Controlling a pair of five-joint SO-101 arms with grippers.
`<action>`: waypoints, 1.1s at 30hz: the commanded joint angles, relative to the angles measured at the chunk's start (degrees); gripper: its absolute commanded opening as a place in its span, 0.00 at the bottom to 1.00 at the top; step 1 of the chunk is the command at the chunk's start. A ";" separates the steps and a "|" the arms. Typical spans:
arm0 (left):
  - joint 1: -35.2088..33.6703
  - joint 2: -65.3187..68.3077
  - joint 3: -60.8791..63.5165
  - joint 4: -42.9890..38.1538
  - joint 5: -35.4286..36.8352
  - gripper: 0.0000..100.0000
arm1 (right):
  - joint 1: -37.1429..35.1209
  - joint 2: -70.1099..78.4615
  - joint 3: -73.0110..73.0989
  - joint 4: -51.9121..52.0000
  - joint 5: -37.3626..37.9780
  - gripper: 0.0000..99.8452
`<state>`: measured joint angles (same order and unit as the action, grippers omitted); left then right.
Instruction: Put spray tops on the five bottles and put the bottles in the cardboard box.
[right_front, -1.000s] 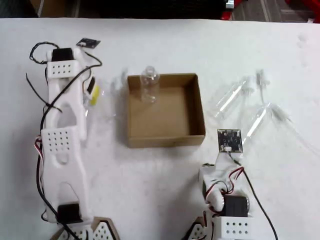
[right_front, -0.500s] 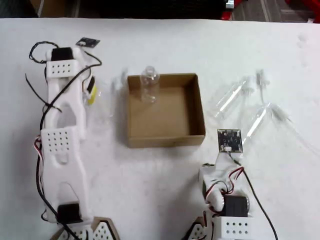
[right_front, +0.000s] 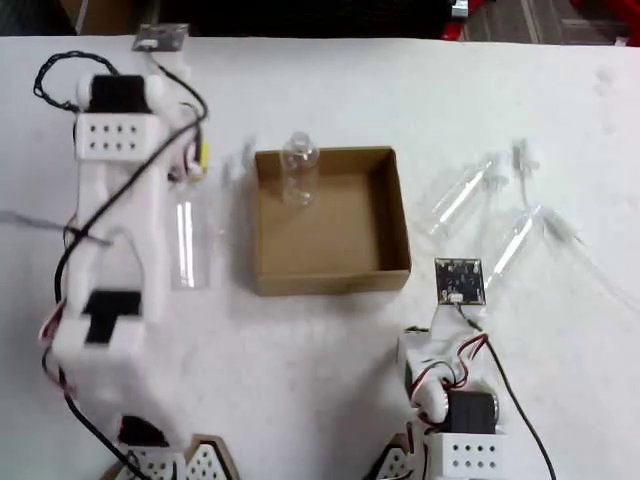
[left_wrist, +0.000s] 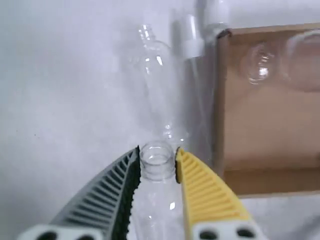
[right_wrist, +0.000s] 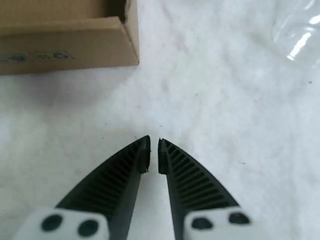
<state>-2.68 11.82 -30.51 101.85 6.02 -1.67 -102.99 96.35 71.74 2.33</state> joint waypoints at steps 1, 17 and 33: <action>6.46 -15.34 3.60 -1.41 1.58 0.03 | 0.22 -0.13 0.53 0.48 -0.35 0.01; 15.34 -55.16 45.45 -32.00 8.44 0.02 | 0.22 -0.13 0.53 0.57 -0.35 0.01; 28.26 -64.31 81.58 -88.18 8.00 0.02 | 0.22 -0.13 0.53 0.57 -0.35 0.01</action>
<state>23.60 -55.78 48.79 28.00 13.58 -1.67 -102.99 96.35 71.74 2.33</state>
